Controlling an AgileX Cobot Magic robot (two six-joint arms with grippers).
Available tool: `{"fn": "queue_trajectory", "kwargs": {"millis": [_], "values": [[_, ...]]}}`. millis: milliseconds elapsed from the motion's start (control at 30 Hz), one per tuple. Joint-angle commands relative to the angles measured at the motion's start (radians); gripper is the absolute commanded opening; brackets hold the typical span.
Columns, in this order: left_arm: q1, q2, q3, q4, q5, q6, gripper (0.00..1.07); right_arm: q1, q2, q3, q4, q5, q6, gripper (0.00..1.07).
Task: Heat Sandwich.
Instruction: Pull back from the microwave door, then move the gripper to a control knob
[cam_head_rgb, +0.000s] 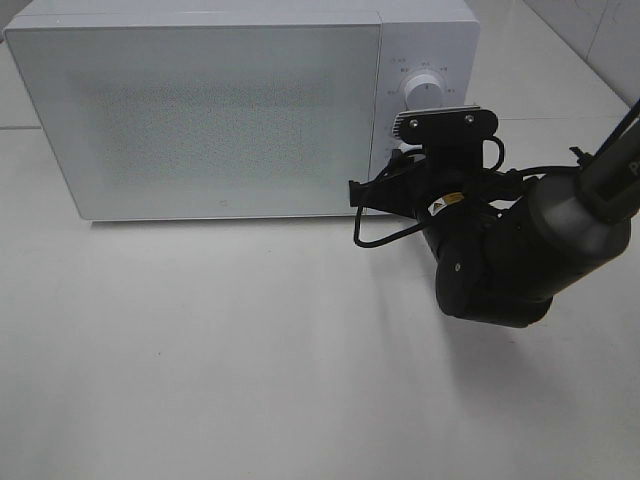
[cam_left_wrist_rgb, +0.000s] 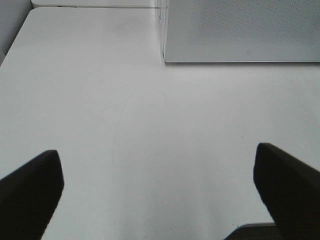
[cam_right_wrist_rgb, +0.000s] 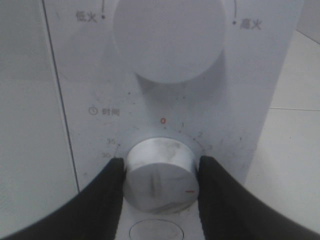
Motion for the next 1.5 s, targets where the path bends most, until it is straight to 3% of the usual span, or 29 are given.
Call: {"fn": "queue_trajectory", "kwargs": {"millis": [33, 667, 1500], "values": [[0.007, -0.020, 0.002, 0.000, -0.007, 0.001, 0.98, 0.003, -0.001, -0.006, 0.000, -0.036, 0.007, 0.17], [0.007, -0.020, 0.002, 0.000, -0.007, 0.001, 0.98, 0.003, -0.001, -0.006, -0.002, -0.103, 0.091, 0.20], [0.007, -0.020, 0.002, 0.000, -0.007, 0.001, 0.98, 0.003, -0.001, -0.006, -0.027, -0.133, 1.325, 0.18]]}}
